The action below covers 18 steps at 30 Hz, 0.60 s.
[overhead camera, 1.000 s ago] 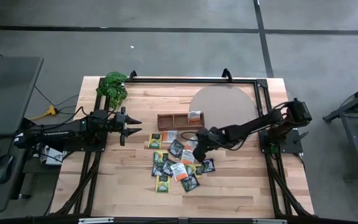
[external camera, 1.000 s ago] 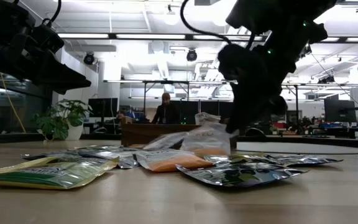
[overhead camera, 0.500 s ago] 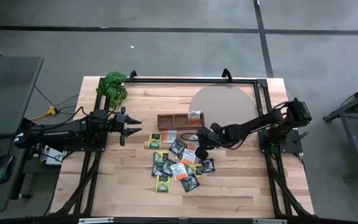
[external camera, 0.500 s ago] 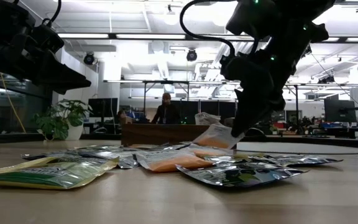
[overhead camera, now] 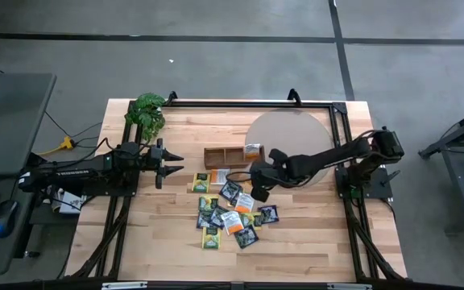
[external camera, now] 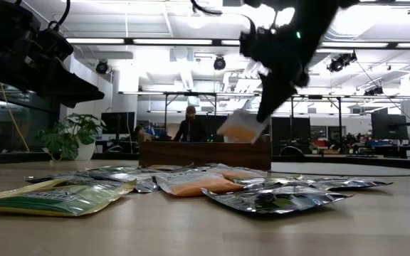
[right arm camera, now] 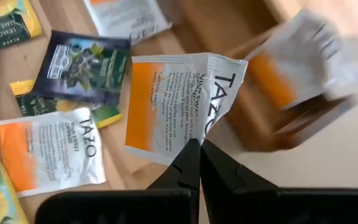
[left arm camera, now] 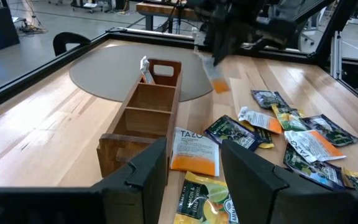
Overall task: Pick & Place Tea
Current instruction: Put the white tea bag into the right section of the wooden organizer
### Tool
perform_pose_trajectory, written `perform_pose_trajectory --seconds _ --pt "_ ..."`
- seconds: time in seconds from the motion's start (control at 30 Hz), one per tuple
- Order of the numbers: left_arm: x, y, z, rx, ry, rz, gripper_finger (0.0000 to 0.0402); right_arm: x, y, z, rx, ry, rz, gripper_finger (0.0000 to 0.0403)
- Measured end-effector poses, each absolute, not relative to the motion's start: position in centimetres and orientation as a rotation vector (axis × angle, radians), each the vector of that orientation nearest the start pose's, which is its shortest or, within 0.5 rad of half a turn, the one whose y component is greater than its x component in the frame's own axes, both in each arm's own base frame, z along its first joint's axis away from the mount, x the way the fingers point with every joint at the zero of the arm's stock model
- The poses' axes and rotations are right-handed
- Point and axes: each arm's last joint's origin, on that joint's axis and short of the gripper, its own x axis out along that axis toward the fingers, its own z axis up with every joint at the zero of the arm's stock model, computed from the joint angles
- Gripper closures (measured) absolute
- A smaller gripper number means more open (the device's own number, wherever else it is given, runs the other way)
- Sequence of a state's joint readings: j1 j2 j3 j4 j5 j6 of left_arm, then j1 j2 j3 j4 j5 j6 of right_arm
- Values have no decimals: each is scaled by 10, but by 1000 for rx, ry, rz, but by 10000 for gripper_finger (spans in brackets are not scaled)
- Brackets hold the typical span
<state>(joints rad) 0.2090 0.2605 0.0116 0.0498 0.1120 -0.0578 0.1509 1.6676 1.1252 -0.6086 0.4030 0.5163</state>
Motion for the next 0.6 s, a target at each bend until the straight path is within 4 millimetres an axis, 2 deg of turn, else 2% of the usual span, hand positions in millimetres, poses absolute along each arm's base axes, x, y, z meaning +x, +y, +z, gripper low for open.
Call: perform_pose_trajectory --seconds 0.13,0.27,0.43,0.6 --pt "110 20 150 -89 194 102 252 326 36 230 -12 1041 -514 402" --pt "110 20 150 -89 194 103 252 328 34 246 -203 1051 -521 403" --pt "110 20 150 -89 194 102 252 328 29 250 -387 1054 -561 403" --pt "110 20 150 -89 194 102 252 329 16 245 -476 1110 -586 403"
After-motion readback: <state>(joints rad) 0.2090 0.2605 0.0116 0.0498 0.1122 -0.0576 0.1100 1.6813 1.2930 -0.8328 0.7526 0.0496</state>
